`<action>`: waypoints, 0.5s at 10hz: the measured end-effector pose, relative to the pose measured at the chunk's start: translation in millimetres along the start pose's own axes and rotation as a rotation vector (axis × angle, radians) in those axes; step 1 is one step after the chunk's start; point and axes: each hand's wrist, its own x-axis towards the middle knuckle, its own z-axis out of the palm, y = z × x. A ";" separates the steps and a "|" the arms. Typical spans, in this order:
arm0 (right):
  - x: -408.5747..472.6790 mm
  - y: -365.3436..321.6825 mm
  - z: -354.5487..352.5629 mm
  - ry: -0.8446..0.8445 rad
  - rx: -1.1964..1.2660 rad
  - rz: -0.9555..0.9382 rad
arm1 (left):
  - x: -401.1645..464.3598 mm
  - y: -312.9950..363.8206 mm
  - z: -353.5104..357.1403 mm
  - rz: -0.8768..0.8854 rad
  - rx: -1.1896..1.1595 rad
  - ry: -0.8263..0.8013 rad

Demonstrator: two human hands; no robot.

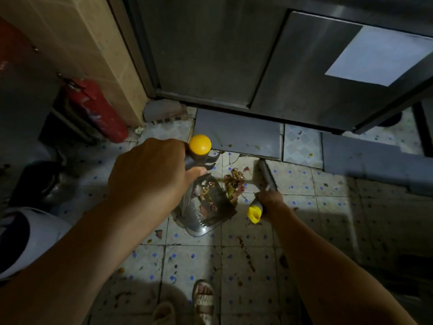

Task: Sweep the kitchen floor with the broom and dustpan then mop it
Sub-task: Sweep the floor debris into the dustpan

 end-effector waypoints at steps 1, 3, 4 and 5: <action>-3.4 1.2 10.8 -0.023 0.031 0.053 | -4.2 1.1 -2.6 -0.029 -0.009 -0.013; -19.8 9.5 27.5 -0.100 -0.026 0.061 | -21.1 -7.6 -4.9 -0.073 -0.038 -0.005; -34.6 25.8 39.9 -0.141 -0.110 0.064 | -37.1 -13.7 -12.3 -0.077 -0.032 -0.019; -50.3 46.3 53.7 -0.157 -0.137 0.078 | -57.8 -19.1 -19.5 -0.109 0.007 -0.040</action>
